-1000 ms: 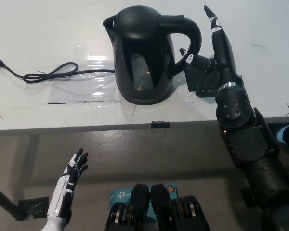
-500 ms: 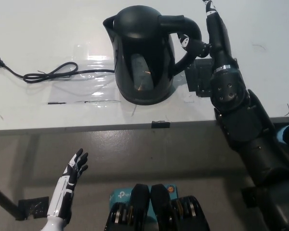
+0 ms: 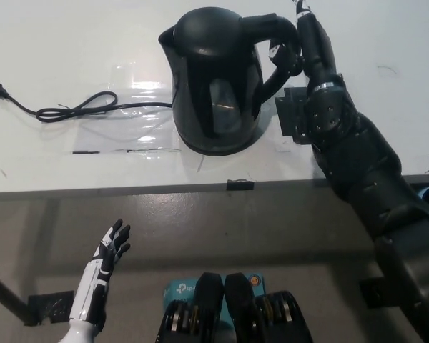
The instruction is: Use the right hand to grab the handle of the kettle from the base and place it on the right side
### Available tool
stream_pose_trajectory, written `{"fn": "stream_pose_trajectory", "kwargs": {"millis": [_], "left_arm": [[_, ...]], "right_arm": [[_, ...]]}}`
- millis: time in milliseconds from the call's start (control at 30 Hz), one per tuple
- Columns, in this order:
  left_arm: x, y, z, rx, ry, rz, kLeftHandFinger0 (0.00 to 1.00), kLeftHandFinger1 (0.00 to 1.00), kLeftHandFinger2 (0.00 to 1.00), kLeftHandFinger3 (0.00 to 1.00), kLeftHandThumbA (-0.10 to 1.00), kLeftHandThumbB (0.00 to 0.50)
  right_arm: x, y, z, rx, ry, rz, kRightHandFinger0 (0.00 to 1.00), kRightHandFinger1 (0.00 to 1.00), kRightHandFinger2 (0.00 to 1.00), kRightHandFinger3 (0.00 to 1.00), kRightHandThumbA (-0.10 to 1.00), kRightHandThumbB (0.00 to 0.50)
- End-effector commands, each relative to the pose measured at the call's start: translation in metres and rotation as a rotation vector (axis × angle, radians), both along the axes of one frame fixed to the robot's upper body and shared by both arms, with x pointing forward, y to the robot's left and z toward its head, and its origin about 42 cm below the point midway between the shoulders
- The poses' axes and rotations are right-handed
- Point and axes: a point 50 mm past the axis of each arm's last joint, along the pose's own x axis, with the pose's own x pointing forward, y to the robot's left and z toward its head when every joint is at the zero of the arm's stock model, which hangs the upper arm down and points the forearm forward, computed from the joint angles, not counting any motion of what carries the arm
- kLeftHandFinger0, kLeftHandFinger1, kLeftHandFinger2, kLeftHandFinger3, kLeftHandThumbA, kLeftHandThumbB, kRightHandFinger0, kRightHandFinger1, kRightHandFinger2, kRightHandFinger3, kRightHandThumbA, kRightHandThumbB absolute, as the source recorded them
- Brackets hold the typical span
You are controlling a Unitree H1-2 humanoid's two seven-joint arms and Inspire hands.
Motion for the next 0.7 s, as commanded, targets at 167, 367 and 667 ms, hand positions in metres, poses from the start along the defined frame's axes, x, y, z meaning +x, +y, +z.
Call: {"fn": "stream_pose_trajectory", "kwargs": {"millis": [167, 367, 667], "left_arm": [[0.005, 0.002, 0.013, 0.007, -0.051, -0.015, 1.00, 1.00, 1.00, 1.00, 1.00, 0.500], [0.004, 0.003, 0.011, 0.028, -0.052, -0.014, 0.99, 1.00, 1.00, 1.00, 1.00, 0.500], [0.005, 0.002, 0.010, 0.006, -0.040, -0.012, 0.98, 1.00, 1.00, 1.00, 1.00, 0.500]], "right_arm": [[0.004, 0.012, 0.082, 0.087, -0.376, -0.074, 0.00, 0.15, 0.53, 0.53, -0.10, 0.094], [-0.001, 0.011, 0.082, 0.253, -0.430, -0.074, 0.00, 0.00, 0.38, 0.49, -0.10, 0.084], [-0.005, -0.002, 0.106, 0.396, -0.531, -0.122, 0.00, 0.00, 0.43, 0.56, -0.10, 0.032]]}}
